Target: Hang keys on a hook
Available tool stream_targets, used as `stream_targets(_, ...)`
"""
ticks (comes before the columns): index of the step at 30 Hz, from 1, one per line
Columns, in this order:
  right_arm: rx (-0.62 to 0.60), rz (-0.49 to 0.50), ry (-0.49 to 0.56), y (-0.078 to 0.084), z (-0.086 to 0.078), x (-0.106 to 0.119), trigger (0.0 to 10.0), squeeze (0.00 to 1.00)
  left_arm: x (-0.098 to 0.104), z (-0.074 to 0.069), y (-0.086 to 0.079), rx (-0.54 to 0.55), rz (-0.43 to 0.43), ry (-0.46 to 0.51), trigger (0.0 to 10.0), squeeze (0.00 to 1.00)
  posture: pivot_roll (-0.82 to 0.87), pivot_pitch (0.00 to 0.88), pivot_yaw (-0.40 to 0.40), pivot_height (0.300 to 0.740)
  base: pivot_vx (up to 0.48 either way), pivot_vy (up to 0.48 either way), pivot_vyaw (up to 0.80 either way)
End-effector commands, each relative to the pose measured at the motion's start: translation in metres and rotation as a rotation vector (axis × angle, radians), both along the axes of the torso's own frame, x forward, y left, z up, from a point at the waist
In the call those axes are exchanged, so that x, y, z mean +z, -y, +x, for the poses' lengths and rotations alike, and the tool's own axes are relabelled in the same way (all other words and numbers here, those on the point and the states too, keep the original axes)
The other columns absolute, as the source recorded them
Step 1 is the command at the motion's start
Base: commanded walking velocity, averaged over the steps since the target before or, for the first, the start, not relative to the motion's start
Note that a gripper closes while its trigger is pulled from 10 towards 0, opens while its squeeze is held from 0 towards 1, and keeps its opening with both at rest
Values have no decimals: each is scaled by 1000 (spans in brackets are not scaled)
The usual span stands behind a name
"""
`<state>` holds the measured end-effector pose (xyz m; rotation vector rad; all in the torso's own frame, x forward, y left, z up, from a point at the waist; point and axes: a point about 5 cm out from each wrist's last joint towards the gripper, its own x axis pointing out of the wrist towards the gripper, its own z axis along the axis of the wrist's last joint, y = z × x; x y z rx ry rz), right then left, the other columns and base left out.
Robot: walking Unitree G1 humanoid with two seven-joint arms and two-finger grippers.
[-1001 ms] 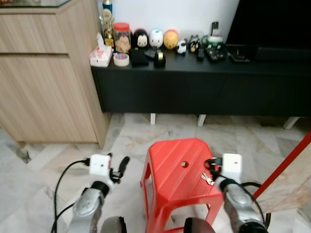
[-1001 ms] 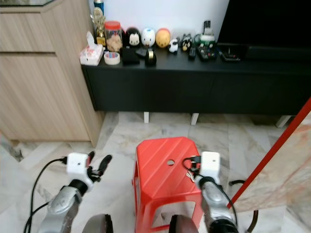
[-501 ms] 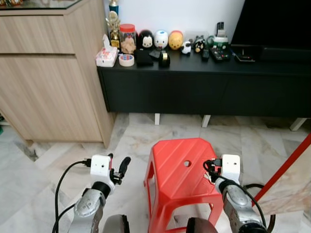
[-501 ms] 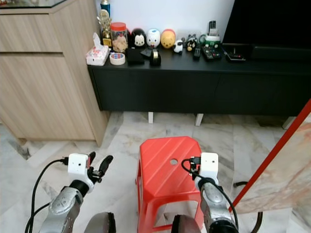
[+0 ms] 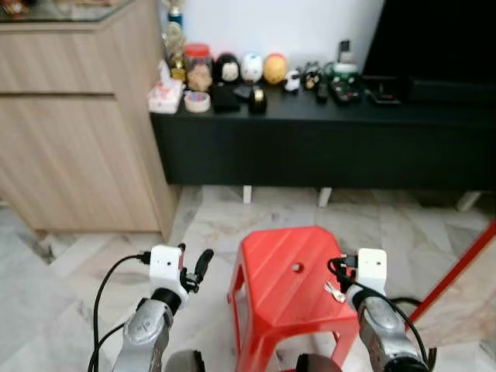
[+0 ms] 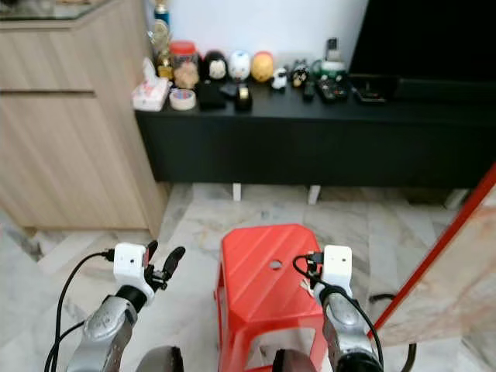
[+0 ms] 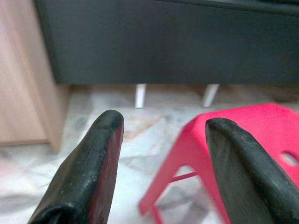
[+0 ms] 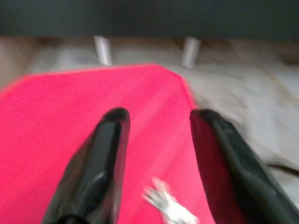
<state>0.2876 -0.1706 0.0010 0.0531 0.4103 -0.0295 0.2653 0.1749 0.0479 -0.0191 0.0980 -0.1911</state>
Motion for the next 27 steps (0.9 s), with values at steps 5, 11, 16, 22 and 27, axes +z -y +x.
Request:
stream_targets(5,-20,-19,4,10,-1,0,10000,0,3,3,6,-15,-5,15,10000,0,54,0,-62,599,320,0,0)
stream_targets(11,-23,-20,1,10,-2,-1,10000,0,3,3,6,-9,0,17,10000,0,54,0,-62,599,299,0,0)
stream_targets(16,-21,-28,-5,12,-4,-2,10000,0,3,3,5,-8,2,15,10000,0,54,0,-62,599,0,0,0)
stream_targets(22,-12,-44,-4,17,-7,-4,10000,0,1,2,5,-7,5,10,10000,0,50,0,-64,599,0,0,0)
stream_targets(27,105,-114,-84,24,-17,-13,10000,0,1,2,6,-10,4,8,10000,0,50,0,-64,599,0,0,0)
